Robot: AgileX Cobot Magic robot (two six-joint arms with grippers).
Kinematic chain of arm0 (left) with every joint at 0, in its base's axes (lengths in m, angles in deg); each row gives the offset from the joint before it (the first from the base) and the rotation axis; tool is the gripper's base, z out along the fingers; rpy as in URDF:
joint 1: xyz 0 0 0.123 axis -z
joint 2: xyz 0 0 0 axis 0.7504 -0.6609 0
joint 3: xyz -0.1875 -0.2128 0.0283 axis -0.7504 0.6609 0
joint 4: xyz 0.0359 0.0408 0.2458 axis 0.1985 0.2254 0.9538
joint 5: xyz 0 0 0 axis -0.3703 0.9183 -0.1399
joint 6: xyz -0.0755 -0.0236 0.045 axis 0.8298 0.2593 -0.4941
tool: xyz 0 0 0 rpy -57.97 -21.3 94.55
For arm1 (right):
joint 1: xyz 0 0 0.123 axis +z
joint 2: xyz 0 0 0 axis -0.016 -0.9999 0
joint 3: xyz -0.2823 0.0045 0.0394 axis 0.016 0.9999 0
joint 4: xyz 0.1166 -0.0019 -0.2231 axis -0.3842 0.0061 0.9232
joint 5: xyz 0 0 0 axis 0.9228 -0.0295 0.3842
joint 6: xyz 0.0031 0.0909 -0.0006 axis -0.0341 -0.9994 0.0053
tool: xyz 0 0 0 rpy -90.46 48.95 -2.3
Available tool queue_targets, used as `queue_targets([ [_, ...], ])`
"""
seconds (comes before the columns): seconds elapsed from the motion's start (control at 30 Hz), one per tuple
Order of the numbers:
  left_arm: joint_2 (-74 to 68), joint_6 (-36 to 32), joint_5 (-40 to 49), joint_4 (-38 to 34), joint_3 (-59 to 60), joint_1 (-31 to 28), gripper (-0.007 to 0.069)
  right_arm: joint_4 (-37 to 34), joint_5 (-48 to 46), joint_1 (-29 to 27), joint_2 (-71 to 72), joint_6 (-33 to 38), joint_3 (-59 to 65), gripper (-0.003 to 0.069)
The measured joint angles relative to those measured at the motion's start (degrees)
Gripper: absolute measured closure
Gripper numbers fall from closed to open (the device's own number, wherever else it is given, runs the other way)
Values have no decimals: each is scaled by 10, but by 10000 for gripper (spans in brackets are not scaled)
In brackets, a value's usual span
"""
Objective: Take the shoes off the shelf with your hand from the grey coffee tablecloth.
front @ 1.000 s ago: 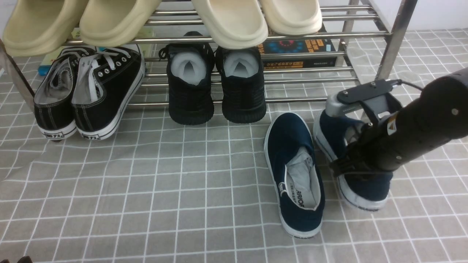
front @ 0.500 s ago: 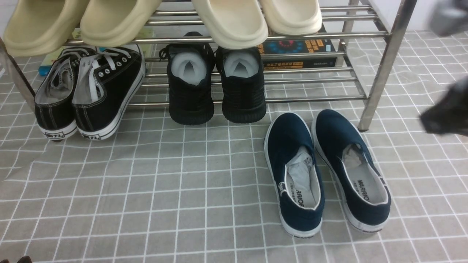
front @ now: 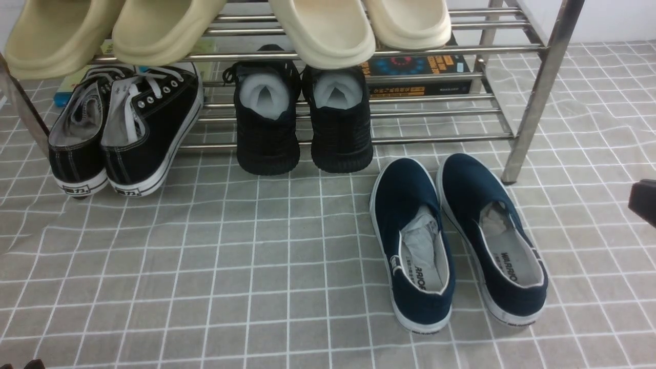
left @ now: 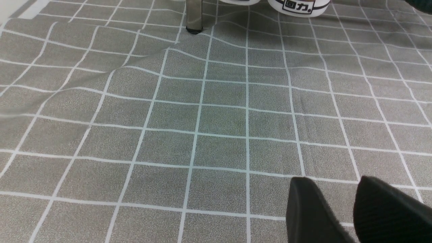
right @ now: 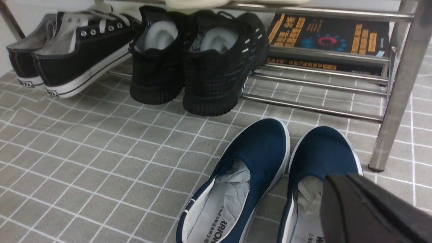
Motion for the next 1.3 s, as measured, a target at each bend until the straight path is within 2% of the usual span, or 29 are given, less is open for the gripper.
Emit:
queue_targets([
  [0.7,0,0,0,3,0,0,384,9,-18,-6,34,14,18,659],
  [1.07,0,0,0,3,0,0,384,21,-21,-161,261,26,222,648],
  [1.3,0,0,0,3,0,0,384,26,-23,-213,357,26,307,638],
])
